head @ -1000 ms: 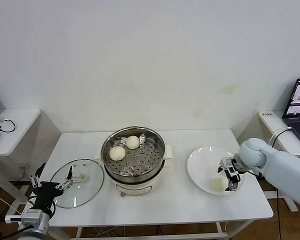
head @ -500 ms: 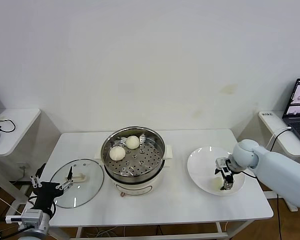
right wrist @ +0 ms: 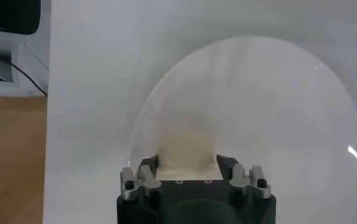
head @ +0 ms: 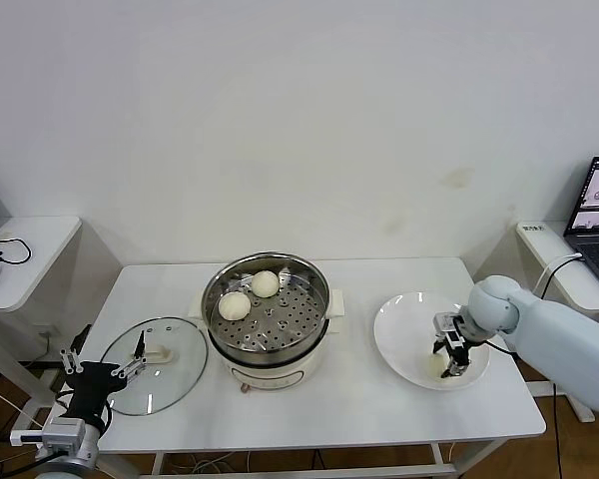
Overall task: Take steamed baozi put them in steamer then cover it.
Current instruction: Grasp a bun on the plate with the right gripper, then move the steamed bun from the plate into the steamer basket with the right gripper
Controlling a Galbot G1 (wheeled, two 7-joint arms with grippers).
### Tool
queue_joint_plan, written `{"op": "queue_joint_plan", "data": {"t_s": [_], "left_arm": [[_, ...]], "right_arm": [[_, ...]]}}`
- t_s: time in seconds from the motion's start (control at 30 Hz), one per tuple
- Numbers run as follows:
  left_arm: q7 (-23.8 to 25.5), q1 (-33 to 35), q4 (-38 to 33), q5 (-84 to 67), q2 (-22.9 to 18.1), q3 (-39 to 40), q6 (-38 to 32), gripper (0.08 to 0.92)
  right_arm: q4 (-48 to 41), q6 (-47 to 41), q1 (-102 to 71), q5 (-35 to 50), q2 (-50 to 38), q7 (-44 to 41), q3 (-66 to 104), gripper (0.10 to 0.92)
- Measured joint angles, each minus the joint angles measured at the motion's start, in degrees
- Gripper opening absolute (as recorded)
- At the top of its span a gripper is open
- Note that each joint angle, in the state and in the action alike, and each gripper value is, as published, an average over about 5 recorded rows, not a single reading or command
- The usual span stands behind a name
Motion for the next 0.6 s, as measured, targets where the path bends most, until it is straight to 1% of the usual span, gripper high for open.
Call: {"op": "queue_joint_plan", "data": {"t_s": [0.23, 0.43, 0.6], "left_arm": [[0.0, 0.0, 0.0, 0.0, 0.0, 0.0, 0.0, 0.823], [0.0, -0.2, 0.0, 0.0, 0.1, 0.3, 0.0, 0.823], [0.0, -0.4, 0.0, 0.0, 0.3, 0.5, 0.0, 0.823]], "right_arm": [[0.2, -0.2, 0.6, 0.6, -0.5, -0.7, -0.2, 0.551], [0.8, -0.3, 1.5, 1.4, -1.1, -1.1, -0.9, 0.491], [1.3, -0.5, 2.8, 2.0, -1.6, -1.4, -1.8, 0.484]]}}
